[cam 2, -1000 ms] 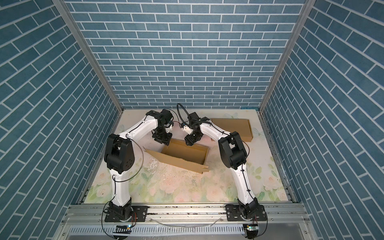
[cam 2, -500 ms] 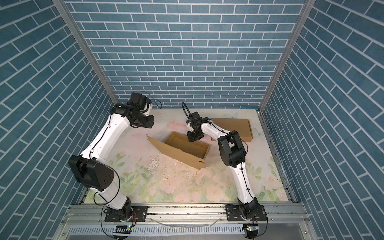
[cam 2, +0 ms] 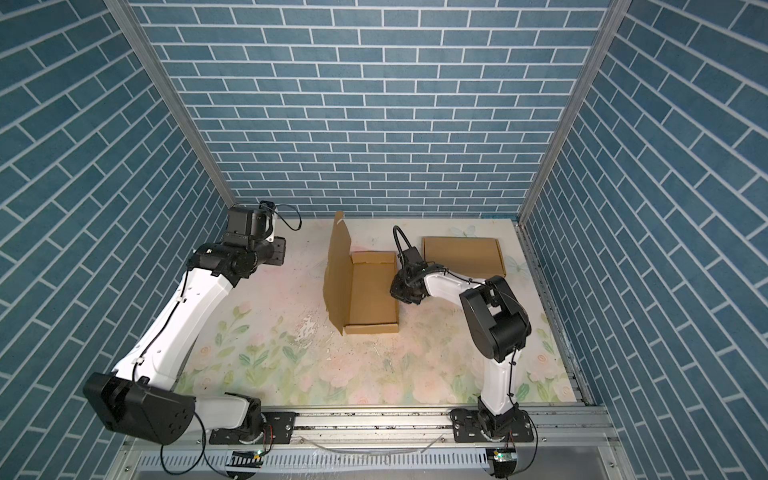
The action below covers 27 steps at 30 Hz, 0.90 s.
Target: Fold the paper box
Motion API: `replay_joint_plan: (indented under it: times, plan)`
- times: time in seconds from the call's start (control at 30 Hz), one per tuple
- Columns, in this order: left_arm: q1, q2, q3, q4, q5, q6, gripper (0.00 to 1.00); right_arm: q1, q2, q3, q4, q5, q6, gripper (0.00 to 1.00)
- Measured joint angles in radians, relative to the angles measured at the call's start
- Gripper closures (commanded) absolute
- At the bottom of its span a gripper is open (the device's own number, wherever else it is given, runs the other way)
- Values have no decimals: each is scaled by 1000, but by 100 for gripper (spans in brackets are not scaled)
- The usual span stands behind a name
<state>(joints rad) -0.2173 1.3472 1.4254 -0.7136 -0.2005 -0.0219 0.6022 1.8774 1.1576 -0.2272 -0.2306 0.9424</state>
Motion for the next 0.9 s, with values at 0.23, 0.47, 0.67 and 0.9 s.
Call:
replay_joint_plan:
  times: [0.23, 0.47, 0.67, 0.9]
  plan:
    - [64, -1, 0, 41, 93, -68, 30, 164, -77, -154, 180, 47, 262, 69]
    - [103, 15, -4, 44, 168, -115, 28, 241, -143, -101, 49, 37, 154, 63]
    - [129, 15, -65, 59, 185, -159, 34, 132, -161, 101, -195, 82, -187, 54]
    - [166, -8, -170, 66, 214, -216, 36, -13, -49, 346, -278, 136, -584, 43]
